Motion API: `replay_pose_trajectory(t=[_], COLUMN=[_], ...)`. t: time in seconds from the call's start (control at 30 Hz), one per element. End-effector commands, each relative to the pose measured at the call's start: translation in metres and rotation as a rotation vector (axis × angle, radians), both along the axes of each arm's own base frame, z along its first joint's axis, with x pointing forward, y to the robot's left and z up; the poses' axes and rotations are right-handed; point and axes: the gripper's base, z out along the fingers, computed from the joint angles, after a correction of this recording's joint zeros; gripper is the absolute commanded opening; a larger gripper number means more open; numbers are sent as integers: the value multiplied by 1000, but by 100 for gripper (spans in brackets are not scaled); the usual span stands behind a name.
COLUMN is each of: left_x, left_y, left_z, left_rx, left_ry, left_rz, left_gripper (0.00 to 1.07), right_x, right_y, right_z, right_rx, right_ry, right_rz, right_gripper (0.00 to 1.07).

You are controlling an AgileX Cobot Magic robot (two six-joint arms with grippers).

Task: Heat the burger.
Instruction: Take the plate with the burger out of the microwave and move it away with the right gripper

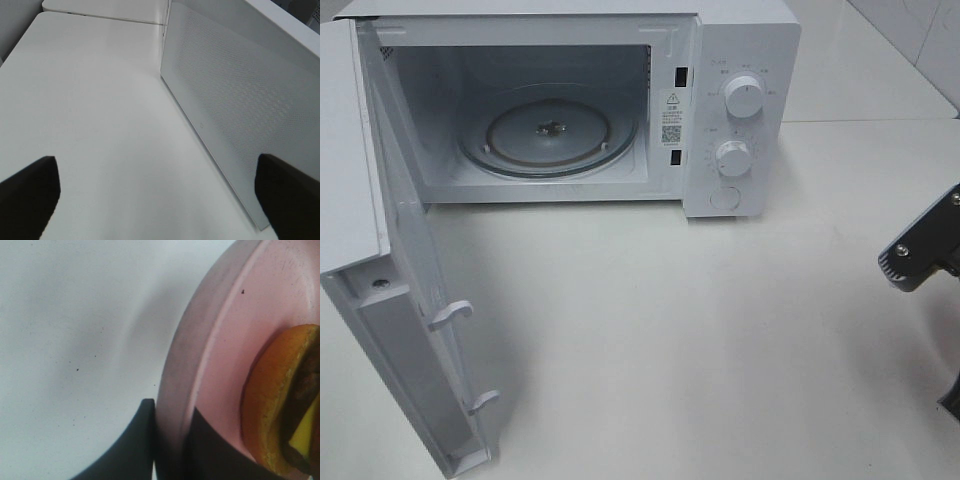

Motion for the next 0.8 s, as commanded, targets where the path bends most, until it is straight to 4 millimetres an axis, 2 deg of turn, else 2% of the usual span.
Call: replay_pose_trajectory(t=[0.03,0.3,0.53,0.8], left_x=[0,0,0,0], left_y=[0,0,0,0], left_z=[0,0,0,0], left_rx=[-3,-3,-3,-4], left_ry=[-11,-11,-11,-11], left_rz=[-2,-2,-2,-1], left_gripper=[98,98,98,98], right_x=[6,17,31,39], right_y=[-1,7,18,26], right_z=[-2,-18,-27,-50], right_rx=[-41,-47,-70,-135], right_ry=[-49,-73,-70,-21], right_rz=[-68,-237,-273,-295], right_gripper=[0,0,0,1])
